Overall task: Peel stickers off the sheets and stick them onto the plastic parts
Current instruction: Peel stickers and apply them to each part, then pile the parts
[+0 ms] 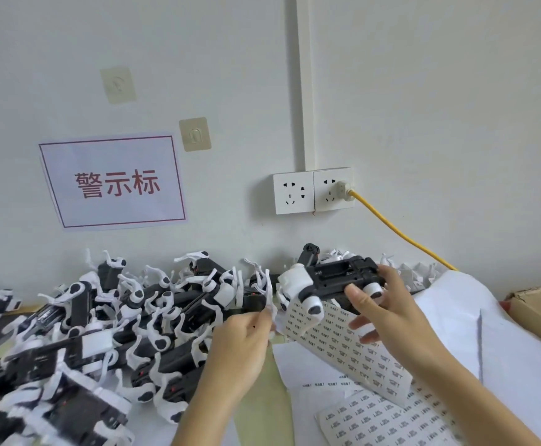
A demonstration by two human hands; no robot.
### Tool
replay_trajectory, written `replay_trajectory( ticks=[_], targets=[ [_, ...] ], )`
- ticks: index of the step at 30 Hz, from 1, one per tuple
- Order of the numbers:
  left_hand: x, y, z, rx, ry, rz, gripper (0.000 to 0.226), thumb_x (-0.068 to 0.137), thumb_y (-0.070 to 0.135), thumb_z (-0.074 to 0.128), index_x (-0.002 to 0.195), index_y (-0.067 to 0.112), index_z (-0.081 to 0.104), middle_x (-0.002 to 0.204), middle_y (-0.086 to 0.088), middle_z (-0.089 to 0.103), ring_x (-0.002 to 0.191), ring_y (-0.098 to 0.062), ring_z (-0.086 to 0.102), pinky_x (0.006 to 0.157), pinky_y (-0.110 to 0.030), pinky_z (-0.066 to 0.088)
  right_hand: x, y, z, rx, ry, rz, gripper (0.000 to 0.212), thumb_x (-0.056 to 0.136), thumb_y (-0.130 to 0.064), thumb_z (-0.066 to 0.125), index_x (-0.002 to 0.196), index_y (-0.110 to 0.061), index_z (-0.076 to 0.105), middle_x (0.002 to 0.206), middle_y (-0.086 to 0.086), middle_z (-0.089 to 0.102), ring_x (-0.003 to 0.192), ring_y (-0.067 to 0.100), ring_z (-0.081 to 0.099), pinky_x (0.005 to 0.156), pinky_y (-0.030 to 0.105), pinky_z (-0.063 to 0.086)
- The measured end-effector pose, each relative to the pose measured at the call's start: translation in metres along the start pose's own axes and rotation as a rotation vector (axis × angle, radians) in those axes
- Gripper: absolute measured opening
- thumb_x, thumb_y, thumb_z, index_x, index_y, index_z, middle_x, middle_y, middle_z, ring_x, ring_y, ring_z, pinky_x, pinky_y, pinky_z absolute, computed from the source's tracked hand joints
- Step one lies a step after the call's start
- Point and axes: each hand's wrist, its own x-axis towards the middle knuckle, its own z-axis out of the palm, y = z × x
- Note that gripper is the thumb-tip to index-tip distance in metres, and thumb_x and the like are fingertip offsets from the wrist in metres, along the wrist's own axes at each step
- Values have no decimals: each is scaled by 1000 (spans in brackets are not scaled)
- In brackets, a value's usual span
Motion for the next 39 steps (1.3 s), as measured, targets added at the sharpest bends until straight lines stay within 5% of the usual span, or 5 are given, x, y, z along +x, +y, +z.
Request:
replay_trajectory(
  ticks=[14, 18, 22, 30, 39],
  targets=[
    [0, 17, -21, -346, -30, -10, 27, 102, 26, 46, 94, 28, 72, 89, 1, 75, 92, -23, 70, 74, -37, 55, -6, 6, 20, -272, -319, 226, 32, 93, -59, 51, 111, -42, 32, 93, 14, 63, 57, 19, 68, 46, 29, 44],
    [-8, 16, -9, 116, -341, 99, 56, 66, 74, 63, 116, 49, 60, 105, 29, 63, 100, 9, 58, 82, -17, 41, -9, 13, 29, -362, -466, 225, 35, 98, -53, 50, 120, -42, 26, 108, 1, 63, 67, 17, 71, 49, 27, 51],
    [-9, 11, -3, 363, -334, 123, 54, 76, 53, 78, 125, 51, 55, 96, 30, 53, 87, 7, 57, 78, -23, 51, -9, 17, 26, -501, -554, 119, 20, 99, -47, 50, 118, -43, 44, 110, -13, 62, 75, 11, 70, 51, 12, 45],
    [-8, 5, -4, 540, -200, 166, 48, 87, 38, 72, 129, 50, 53, 125, 19, 59, 118, -12, 51, 102, -34, 34, 4, 8, -7, -943, -4, 38, 37, 93, -31, 56, 130, -36, 56, 121, -13, 58, 96, 12, 62, 78, 31, 53],
    [-10, 18, 0, 500, -221, 226, 51, 91, 46, 62, 138, 46, 43, 128, 18, 51, 130, -10, 39, 113, -42, 23, 4, 5, -16, -1062, -49, 146, 38, 86, -39, 70, 123, -35, 63, 106, -14, 55, 97, 14, 59, 78, 32, 51]
  ],
)
